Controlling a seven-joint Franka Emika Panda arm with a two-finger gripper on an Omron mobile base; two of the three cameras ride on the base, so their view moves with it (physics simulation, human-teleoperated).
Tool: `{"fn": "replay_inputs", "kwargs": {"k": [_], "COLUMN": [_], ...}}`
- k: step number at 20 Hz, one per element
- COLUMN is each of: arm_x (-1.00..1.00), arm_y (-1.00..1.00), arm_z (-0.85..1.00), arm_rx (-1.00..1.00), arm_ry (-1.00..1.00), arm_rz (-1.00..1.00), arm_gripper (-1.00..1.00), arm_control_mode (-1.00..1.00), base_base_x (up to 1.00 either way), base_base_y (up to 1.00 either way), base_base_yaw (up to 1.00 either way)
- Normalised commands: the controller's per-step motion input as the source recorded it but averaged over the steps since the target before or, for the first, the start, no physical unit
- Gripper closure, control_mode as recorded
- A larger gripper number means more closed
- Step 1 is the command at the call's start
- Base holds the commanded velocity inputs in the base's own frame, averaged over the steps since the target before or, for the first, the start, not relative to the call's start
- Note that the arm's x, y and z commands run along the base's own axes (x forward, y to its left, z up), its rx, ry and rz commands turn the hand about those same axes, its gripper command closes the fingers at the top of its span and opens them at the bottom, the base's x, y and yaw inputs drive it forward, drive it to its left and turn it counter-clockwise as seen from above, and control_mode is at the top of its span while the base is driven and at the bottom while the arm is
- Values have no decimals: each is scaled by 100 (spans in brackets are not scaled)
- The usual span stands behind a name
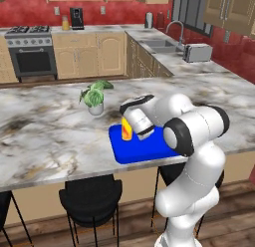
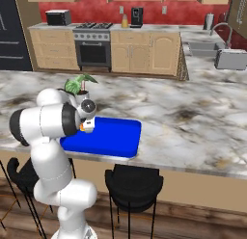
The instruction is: There is a tray on the dining counter. Grab the cup, mug, and pitcher and place them on the tray. The pitcher may be placed next to the tray if it cannot fit the tray.
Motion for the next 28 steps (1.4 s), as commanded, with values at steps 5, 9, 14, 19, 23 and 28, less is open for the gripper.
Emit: {"fn": "replay_inputs", "kwargs": {"k": [5,9,14,19,23,28], "arm_x": [0,1,4,0,0,0], "arm_y": [8,7,9,0,0,0], "arm_z": [-27,-29,-24,-1,0,0], "arm_rx": [-2,-2,-2,0,0,0], "arm_ry": [0,0,0,0,0,0], "arm_rz": [0,0,0,0,0,0], "arm_gripper": [100,100,100,100,100,100], "arm_control_mode": [-100,-100,-100,-100,-100,-100], "base_base_x": [0,0,0,0,0,0], "base_base_y": [0,0,0,0,0,0], "base_base_yaw": [0,0,0,0,0,0]}}
